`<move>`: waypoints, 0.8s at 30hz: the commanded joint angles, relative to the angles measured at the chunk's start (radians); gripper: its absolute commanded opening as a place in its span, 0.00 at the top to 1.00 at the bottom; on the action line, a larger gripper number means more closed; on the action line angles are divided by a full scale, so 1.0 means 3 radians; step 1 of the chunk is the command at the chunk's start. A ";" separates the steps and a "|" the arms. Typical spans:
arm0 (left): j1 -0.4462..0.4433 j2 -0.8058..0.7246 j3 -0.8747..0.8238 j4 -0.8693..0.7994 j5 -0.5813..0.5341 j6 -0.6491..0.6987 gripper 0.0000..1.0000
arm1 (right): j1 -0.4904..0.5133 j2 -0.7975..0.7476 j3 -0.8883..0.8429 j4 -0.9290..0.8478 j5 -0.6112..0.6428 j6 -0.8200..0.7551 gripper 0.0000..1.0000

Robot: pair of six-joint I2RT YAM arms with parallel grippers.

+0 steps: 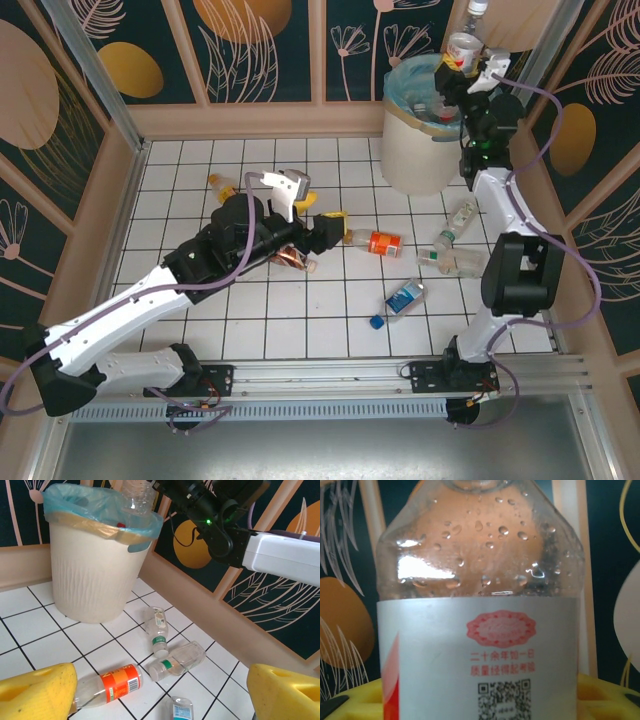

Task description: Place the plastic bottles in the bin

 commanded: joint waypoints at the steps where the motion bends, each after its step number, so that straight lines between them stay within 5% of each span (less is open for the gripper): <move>1: -0.0009 0.0046 0.0082 -0.0006 -0.0058 0.0094 0.12 | -0.0065 0.0052 0.0204 0.0373 -0.0227 0.0127 0.41; 5: -0.0011 0.0097 0.0062 0.0042 -0.0098 0.0124 0.12 | -0.0070 -0.0027 0.0066 0.0387 -0.0252 0.0205 0.24; 10: -0.0007 0.0149 0.0059 0.0067 -0.0051 0.0134 0.11 | -0.0074 -0.0116 -0.0078 0.0430 -0.0204 0.0215 0.16; 18: -0.0010 0.0083 0.0001 0.0067 -0.0128 0.0150 0.11 | -0.0076 -0.0115 -0.0098 0.0357 -0.0235 0.0234 0.18; 24: -0.0008 0.0054 -0.0037 0.0057 -0.0203 0.0117 0.11 | -0.0056 0.0069 0.0290 -0.0375 -0.0291 0.0254 0.33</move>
